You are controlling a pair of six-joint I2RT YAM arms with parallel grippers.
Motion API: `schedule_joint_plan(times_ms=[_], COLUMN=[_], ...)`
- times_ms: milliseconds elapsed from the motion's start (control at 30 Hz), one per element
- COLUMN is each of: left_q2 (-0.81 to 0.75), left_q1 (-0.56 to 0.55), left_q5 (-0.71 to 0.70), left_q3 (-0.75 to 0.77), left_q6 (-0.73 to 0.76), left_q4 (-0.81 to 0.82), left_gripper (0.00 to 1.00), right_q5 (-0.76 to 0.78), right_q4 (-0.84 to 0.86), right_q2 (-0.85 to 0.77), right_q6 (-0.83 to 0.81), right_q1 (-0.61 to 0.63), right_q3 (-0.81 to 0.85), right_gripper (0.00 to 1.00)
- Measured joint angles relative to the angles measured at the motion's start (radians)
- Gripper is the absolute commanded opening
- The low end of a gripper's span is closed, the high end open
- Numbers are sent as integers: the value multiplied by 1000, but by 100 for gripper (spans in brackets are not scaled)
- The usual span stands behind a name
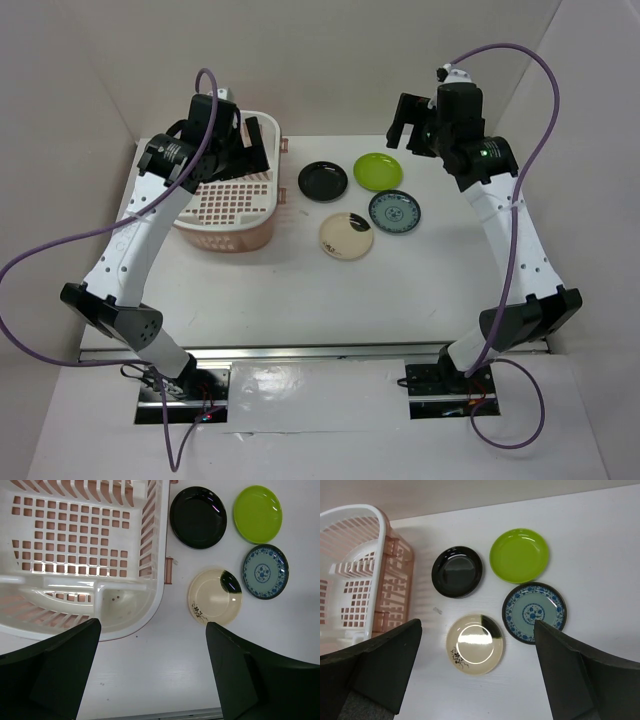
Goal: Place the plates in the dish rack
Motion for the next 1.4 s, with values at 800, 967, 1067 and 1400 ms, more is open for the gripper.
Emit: schedule_joint_plan(times_ms=[800,967,1067,1400], left_q2=[-6,-31,-37,-55], left_q1=[-23,-34,-53,-92], left_q5=[126,236,269,300], left_q3=[-2,-67,-84,-85], left_q6=[38,51,69,98], left_q4=[34,74,88,113], left_gripper=[100,100,100,100], right_q5=[-270,-382,-407,-499], right_q4=[379,493,505,495], right_q2=[175,384,505,768], right_q6=[9,11,11,-5], right_q1=[-266,-320,-340,-349], right_q3=[-294,-288,-248,-5], right_gripper=[93,90,89,82])
